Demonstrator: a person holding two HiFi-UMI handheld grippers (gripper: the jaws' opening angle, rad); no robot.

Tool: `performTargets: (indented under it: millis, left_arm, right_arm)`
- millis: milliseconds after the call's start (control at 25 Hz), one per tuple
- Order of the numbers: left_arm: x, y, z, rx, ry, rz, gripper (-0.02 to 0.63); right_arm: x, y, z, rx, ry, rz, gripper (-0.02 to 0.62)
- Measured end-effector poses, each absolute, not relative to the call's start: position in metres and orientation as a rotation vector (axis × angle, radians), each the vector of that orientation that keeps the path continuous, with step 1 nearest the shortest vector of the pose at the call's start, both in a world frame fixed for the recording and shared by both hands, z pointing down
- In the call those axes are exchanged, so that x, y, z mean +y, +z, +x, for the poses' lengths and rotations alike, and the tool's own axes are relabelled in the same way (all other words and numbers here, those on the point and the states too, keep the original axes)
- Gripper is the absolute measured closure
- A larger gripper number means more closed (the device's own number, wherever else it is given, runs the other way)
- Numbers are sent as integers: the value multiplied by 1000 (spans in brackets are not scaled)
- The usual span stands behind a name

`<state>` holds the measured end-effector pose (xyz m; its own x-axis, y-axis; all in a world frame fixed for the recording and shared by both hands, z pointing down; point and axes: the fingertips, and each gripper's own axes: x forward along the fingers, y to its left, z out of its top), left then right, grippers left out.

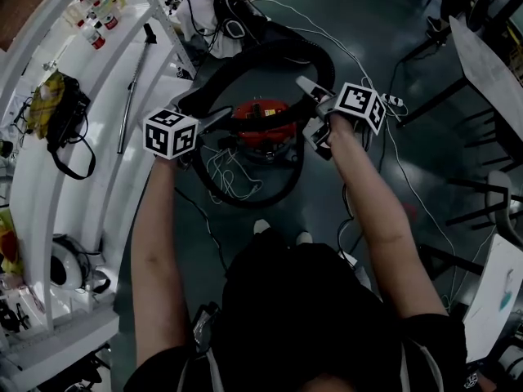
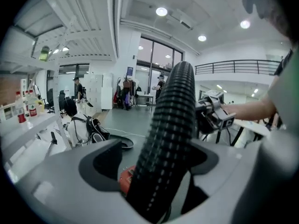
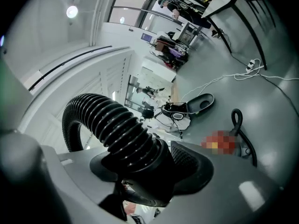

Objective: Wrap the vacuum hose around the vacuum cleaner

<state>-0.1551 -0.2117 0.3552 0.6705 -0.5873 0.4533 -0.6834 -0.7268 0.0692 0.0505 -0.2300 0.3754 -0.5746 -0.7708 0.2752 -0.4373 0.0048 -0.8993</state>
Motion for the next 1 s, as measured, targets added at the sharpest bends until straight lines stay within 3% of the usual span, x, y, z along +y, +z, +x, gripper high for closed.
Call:
performTargets:
  millis: [280, 560, 1000]
  left_arm:
    - [-197, 373, -152, -977, 561, 2668, 209]
    - [-188, 383, -141, -882, 722, 2722, 387]
    - [-179, 385, -139, -799, 773, 2744, 497]
  right_arm:
    - [-234, 357, 55, 2037, -1536, -1245, 316]
    - [-234, 367, 53, 2039, -1533, -1278, 316]
    - [-239, 368, 59, 2001, -1456, -1328, 314]
